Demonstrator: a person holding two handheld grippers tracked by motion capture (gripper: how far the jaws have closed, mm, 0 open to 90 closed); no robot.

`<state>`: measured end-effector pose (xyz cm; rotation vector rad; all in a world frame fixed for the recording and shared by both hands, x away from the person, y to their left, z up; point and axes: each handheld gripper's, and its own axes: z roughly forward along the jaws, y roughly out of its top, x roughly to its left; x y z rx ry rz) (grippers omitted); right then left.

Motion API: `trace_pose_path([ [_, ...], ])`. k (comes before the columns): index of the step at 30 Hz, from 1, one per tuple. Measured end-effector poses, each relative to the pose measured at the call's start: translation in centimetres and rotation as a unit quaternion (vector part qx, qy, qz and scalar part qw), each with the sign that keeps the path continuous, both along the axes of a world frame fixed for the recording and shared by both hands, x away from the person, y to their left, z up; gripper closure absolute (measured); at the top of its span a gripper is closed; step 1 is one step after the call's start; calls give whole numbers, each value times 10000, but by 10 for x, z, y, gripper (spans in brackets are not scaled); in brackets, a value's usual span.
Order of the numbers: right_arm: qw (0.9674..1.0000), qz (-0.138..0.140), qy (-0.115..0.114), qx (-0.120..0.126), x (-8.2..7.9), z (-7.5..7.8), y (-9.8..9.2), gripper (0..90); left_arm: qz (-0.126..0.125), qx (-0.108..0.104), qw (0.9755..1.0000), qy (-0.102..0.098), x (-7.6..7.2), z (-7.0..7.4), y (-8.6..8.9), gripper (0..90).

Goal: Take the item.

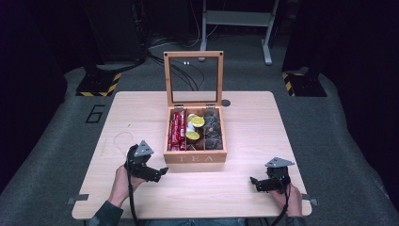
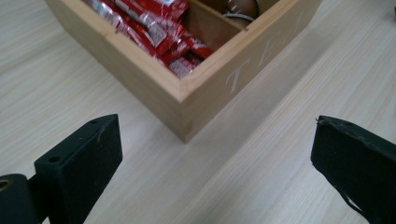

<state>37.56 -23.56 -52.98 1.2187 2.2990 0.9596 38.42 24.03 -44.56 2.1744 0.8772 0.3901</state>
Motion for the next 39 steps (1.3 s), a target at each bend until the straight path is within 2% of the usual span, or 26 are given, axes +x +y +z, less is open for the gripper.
trace_pose_path([
  [4, 10000, 0, 1, 1, 0, 0, 0, 0, -127, 5, 9999, -7, 10, 6, -11, 26],
  [9, 10000, 0, 1, 1, 0, 0, 0, 0, -219, -200, 9996, 7, 25, 20, -25, 28],
  [12, 10000, 0, 2, 2, 0, 0, 0, 0, -278, -219, 9994, -39, 33, 27, -31, 29],
  [22, 10000, -37, -18, 31, 0, 0, 1, 0, -593, -330, 9977, -2, 67, 42, -74, 11],
  [27, 10000, -34, -9, 18, 0, 0, 1, 0, -878, -189, 9960, 0, 84, 42, -108, 49],
  [30, 10000, -33, -9, 17, 0, 0, 1, 0, -1003, -118, 9949, 55, 92, 38, -126, 123],
  [33, 10000, -35, -17, 30, 0, 0, 1, 0, -1132, 84, 9935, 115, 100, 31, -143, 178],
  [34, 10000, -34, -18, 29, 0, 0, 1, 0, -1183, 131, 9928, 162, 101, 28, -148, 228],
  [35, 10000, -27, 0, 19, 0, 0, 0, 0, -1185, 151, 9926, 219, 103, 25, -152, 257],
  [39, 10000, -32, -12, 24, 0, 0, 0, 0, -1143, 445, 9916, 402, 108, 16, -163, 364],
])
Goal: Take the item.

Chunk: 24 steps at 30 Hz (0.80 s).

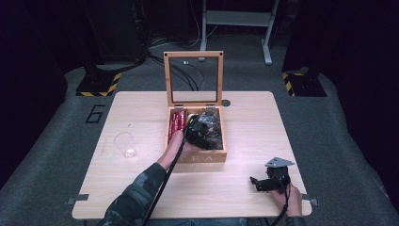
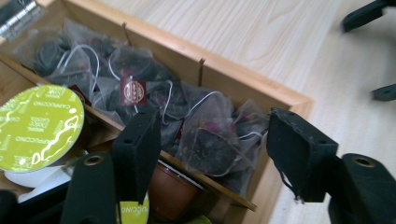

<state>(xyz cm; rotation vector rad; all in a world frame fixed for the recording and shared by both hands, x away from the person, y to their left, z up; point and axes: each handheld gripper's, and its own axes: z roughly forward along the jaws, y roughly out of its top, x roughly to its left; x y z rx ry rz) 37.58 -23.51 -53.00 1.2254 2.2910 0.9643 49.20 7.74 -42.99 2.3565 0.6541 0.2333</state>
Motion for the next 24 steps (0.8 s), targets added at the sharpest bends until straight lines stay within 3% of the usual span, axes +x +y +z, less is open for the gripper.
trace_pose_path([
  [6, 10000, 0, -5, 0, 0, 0, 0, 0, -66, 436, 9990, 48, 2, -7, -11, 528],
  [12, 10000, -1, -9, 4, 0, 0, 0, 0, -117, 595, 9981, 40, 3, -12, -17, 703],
  [16, 10000, 7, 9, -14, 0, 0, 0, 0, -135, 695, 9975, 3, 2, -12, -19, 728],
  [21, 10000, 4, 3, -11, 0, 0, 0, 0, -85, 565, 9983, -99, 1, -11, -17, 752],
  [22, 10000, -1, -5, 1, 0, 0, 0, 0, -59, 459, 9989, -102, 1, -9, -16, 826],
  [24, 10000, 8, 11, -14, 0, 0, 0, 0, -63, 415, 9990, -143, 0, -7, -14, 834],
])
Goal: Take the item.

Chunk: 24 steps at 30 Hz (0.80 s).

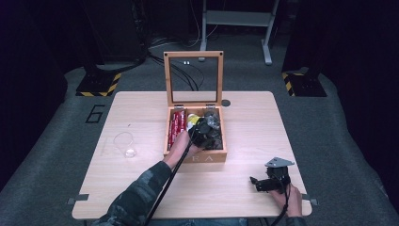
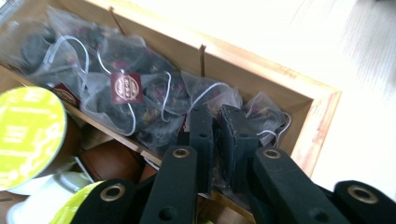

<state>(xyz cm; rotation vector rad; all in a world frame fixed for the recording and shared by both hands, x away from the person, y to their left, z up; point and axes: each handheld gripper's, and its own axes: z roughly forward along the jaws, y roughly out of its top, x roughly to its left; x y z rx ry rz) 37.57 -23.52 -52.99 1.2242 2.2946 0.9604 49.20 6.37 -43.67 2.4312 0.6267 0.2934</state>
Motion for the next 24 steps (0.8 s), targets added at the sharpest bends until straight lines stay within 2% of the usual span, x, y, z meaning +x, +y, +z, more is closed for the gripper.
trace_pose_path([
  [4, 10000, -9, -15, 9, 0, 0, 0, 0, 30, -36, 10000, -33, -1, 2, 2, 841],
  [10, 10000, -3, 2, 1, 0, 0, 0, 0, 3, -136, 9996, -241, -5, 10, 4, 853],
  [18, 10000, -2, -2, 6, 0, 0, 0, 0, 46, -279, 9989, -376, -6, 15, 9, 860],
  [24, 10000, -2, 1, 2, 0, 0, 0, 0, -14, -291, 9980, -554, -10, 24, 12, 866],
])
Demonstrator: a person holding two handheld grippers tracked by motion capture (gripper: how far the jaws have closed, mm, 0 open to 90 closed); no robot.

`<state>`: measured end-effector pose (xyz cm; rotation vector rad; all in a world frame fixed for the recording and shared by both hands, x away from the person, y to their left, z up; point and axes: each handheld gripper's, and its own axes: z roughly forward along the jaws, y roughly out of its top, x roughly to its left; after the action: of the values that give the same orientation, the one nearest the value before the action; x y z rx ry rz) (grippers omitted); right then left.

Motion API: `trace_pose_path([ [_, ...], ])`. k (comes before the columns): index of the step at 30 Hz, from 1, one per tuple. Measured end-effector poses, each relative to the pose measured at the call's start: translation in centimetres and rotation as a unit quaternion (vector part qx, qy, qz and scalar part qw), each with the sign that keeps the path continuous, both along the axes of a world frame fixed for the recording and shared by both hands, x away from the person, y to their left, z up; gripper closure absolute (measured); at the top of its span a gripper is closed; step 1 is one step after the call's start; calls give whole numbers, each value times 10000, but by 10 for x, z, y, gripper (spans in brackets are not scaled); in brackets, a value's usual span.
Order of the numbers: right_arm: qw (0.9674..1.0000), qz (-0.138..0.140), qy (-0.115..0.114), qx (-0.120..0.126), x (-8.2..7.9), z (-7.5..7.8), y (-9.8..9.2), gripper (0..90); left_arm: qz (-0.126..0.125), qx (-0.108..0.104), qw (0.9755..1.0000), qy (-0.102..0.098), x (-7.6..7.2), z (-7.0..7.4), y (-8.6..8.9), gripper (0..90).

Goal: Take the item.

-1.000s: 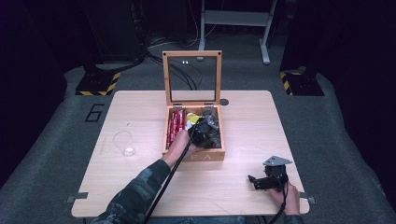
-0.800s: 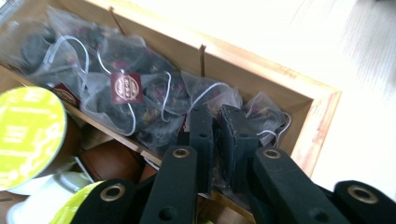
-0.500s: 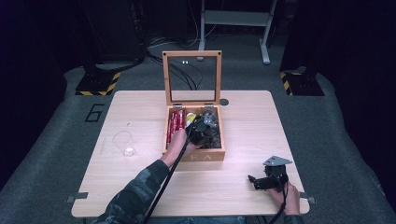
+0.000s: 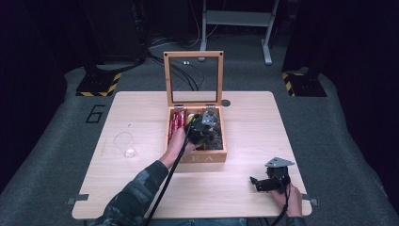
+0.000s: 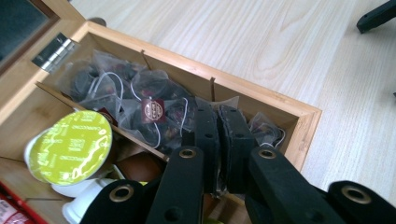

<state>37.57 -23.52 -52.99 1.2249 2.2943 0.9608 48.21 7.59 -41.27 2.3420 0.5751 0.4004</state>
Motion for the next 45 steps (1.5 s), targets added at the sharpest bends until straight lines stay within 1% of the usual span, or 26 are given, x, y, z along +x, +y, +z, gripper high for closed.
trace_pose_path([
  [3, 10000, 1, 1, -1, 0, 0, 0, 0, -8, -37, 10000, 11, 0, 4, 2, 870],
  [4, 10000, 0, -1, 4, 0, 0, 0, 0, 3, -87, 10000, -15, 0, 6, 3, 871],
  [7, 10000, -1, 2, 0, 0, 0, 0, 0, 12, -118, 9999, -26, -1, 12, 7, 875],
  [10, 10000, -1, -4, 0, 0, 0, 0, 0, 52, -182, 9998, -100, -2, 18, 11, 879],
  [11, 10000, 1, 2, -1, 0, 0, 0, 0, 54, -227, 9997, -90, -3, 19, 13, 881],
  [13, 10000, 1, 1, -1, 0, 0, 0, 0, 91, -297, 9994, -135, -4, 23, 17, 884],
  [14, 10000, 0, 0, 6, 0, 0, 0, 0, 82, -310, 9994, -150, -4, 24, 20, 885],
  [15, 10000, -1, -2, 1, 0, 0, 0, 0, 116, -395, 9991, -123, -4, 25, 22, 886],
  [16, 10000, -1, -3, 2, 0, 0, 0, 0, 116, -427, 9989, -128, -4, 26, 24, 887],
  [17, 10000, 1, 2, -1, 0, 0, 0, 0, 142, -533, 9984, -88, -5, 27, 28, 888],
  [19, 10000, 0, -3, 2, 0, 0, 0, 0, 148, -531, 9984, -160, -6, 29, 34, 891],
  [21, 10000, -6, -12, 13, 0, 0, 0, 0, 202, -596, 9979, -165, -7, 32, 40, 892],
  [22, 10000, -2, -2, -1, 0, 0, 0, 0, 188, -570, 9980, -200, -7, 34, 44, 893],
  [25, 10000, 0, 2, 0, 0, 0, 0, 0, 283, -629, 9974, -207, -9, 38, 54, 896],
  [27, 10000, 0, 1, 5, 0, 0, 0, 0, 353, -708, 9966, -235, -12, 40, 62, 899],
  [28, 10000, 0, 2, 0, 0, 0, 0, 0, 356, -708, 9966, -212, -13, 42, 67, 900],
  [30, 10000, -1, 1, 5, 0, 0, 0, 0, 408, -719, 9961, -321, -15, 45, 76, 900],
  [31, 10000, -3, -3, 6, 0, 0, 0, 0, 426, -746, 9959, -300, -16, 47, 81, 900],
  [32, 10000, 0, 5, 0, 0, 0, 0, 0, 465, -762, 9954, -337, -16, 48, 86, 900],
  [34, 10000, -8, -20, 21, 0, 0, 0, 0, 572, -857, 9941, -343, -16, 50, 94, 900],
  [35, 10000, -2, -4, 10, 0, 0, 0, 0, 595, -826, 9942, -359, -16, 51, 99, 900],
  [36, 10000, -2, -3, 9, 0, 0, 0, 0, 654, -879, 9933, -377, -16, 51, 103, 900],
  [39, 10000, -8, -16, 17, 0, 0, 0, 0, 776, -943, 9918, -383, -18, 53, 114, 900],
  [43, 10000, -2, 2, 3, 0, 0, 0, 0, 856, -979, 9906, -425, -21, 57, 127, 900],
  [44, 10000, -8, -17, 19, 0, 0, 0, 0, 883, -1003, 9901, -425, -21, 57, 130, 900],
  [45, 10000, -9, -18, 21, 0, 0, 0, 0, 947, -1040, 9891, -436, -21, 57, 133, 900],
])
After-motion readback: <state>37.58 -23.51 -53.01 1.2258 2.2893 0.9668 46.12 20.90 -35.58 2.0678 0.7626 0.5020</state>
